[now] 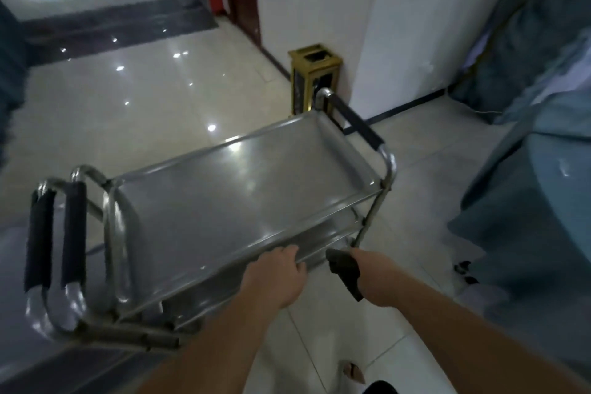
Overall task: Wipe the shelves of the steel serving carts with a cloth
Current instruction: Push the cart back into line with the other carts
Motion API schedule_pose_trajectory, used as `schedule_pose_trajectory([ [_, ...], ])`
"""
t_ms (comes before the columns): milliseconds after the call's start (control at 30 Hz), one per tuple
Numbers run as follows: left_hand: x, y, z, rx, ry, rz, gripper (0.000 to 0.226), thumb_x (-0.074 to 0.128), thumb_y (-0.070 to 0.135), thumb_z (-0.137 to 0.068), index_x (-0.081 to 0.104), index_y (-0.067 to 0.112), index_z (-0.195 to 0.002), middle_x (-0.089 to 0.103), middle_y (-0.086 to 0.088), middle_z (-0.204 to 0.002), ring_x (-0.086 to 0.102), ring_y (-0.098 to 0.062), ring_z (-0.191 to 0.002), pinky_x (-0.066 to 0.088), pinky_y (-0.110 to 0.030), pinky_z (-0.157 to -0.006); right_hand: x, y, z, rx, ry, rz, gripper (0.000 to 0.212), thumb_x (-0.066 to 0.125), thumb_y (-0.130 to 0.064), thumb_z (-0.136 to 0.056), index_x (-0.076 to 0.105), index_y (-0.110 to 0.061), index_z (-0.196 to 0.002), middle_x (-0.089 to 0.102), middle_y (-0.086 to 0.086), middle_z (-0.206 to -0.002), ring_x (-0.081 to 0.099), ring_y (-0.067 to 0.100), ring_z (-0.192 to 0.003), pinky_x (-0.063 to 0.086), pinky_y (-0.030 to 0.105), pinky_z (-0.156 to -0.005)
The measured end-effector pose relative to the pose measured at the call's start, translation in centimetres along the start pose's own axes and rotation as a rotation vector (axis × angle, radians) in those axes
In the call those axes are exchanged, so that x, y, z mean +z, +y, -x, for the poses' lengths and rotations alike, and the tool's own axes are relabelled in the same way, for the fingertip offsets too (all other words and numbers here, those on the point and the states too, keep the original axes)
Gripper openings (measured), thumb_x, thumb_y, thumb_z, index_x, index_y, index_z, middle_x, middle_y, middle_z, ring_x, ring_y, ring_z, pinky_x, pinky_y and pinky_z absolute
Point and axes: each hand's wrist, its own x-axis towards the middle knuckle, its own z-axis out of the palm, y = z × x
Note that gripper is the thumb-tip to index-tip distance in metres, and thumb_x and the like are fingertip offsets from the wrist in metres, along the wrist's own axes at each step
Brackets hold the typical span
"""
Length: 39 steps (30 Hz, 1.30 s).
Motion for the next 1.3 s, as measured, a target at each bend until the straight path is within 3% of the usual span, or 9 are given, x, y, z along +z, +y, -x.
schedule_pose_trajectory([
  [167,-1.2,5.9,-1.4,0.099,0.0,-0.06,0.049,0.04,0.045,-0.107,0.048,0.023,-0.15,0.056,-0.006,-0.149,0.055,-0.029,-0.134,0.046,-0.042,-0.109,-5.6,5.3,2.7,0.092,0.121,-0.083,0.014,0.058,-0.021,-0.098,0.058,-0.032,-0.106,0.064,-0.007,-0.099,0.063,0.018,-0.099,0.051,0.033,-0.088],
  [300,-1.8,12.9,-5.3,0.156,0.013,-0.097,0.045,0.043,0.045,-0.106,0.053,0.023,-0.144,0.06,-0.005,-0.146,0.056,-0.03,-0.132,0.047,-0.04,-0.107,-10.6,11.0,3.8,0.14,0.184,-0.102,0.017,0.054,-0.019,-0.101,0.06,-0.028,-0.113,0.064,-0.006,-0.1,0.059,0.012,-0.091,0.045,0.025,-0.073],
  [467,-1.8,26.1,-11.8,0.203,0.003,-0.06,0.036,0.044,0.05,-0.1,0.059,0.028,-0.125,0.069,-0.003,-0.127,0.064,-0.028,-0.113,0.053,-0.042,-0.099,-17.4,22.2,3.8,0.211,0.251,-0.077,0.027,0.053,-0.02,-0.101,0.057,-0.027,-0.127,0.059,-0.006,-0.101,0.058,0.015,-0.089,0.044,0.028,-0.075],
  [633,-1.9,39.0,-16.4,0.266,-0.028,-0.142,0.048,0.039,0.044,-0.106,0.048,0.026,-0.149,0.059,-0.004,-0.145,0.058,-0.028,-0.128,0.047,-0.043,-0.105,-24.3,33.5,2.5,0.257,0.276,-0.034,0.026,0.058,-0.024,-0.102,0.055,-0.024,-0.128,0.056,-0.009,-0.091,0.056,0.011,-0.081,0.045,0.028,-0.072],
  [700,-2.2,42.5,-18.2,0.286,-0.03,-0.161,0.049,0.038,0.044,-0.106,0.047,0.025,-0.15,0.058,-0.004,-0.145,0.057,-0.027,-0.127,0.047,-0.044,-0.103,-26.8,36.8,1.3,0.274,0.285,-0.03,0.028,0.061,-0.026,-0.101,0.056,-0.024,-0.129,0.059,-0.008,-0.093,0.058,0.013,-0.082,0.047,0.029,-0.071],
  [833,-2.8,46.3,-23.0,0.278,-0.045,-0.169,0.047,0.037,0.044,-0.106,0.048,0.023,-0.147,0.058,-0.005,-0.145,0.057,-0.027,-0.126,0.049,-0.045,-0.103,-31.1,40.4,-2.1,0.297,0.221,0.002,0.041,0.061,-0.019,-0.1,0.05,-0.023,-0.138,0.065,0.002,-0.113,0.056,0.019,-0.09,0.052,0.034,-0.081],
  [933,-4.1,48.1,-27.9,0.25,-0.053,-0.156,0.054,0.036,0.045,-0.107,0.041,0.026,-0.157,0.053,-0.004,-0.153,0.053,-0.027,-0.132,0.046,-0.044,-0.107,-34.3,42.0,-5.8,0.257,0.179,0.031,0.046,0.063,-0.015,-0.098,0.048,-0.023,-0.142,0.065,0.003,-0.123,0.057,0.019,-0.097,0.052,0.036,-0.09],
  [1067,-5.6,49.7,-35.9,0.236,-0.063,-0.141,0.058,0.034,0.048,-0.108,0.034,0.027,-0.162,0.048,-0.003,-0.157,0.05,-0.027,-0.136,0.043,-0.043,-0.109,-39.2,43.9,-12.3,0.204,0.157,0.047,0.039,0.058,-0.019,-0.102,0.05,-0.023,-0.139,0.064,0.003,-0.122,0.054,0.017,-0.096,0.047,0.033,-0.084],
  [1300,-11.3,52.7,-51.9,0.208,-0.07,-0.043,0.056,0.034,0.049,-0.109,0.037,0.027,-0.16,0.049,-0.003,-0.157,0.052,-0.026,-0.136,0.044,-0.043,-0.109,-49.8,45.8,-24.8,0.252,0.094,0.096,0.035,0.06,-0.016,-0.1,0.053,-0.022,-0.134,0.063,0.001,-0.116,0.059,0.019,-0.101,0.048,0.034,-0.087],
])
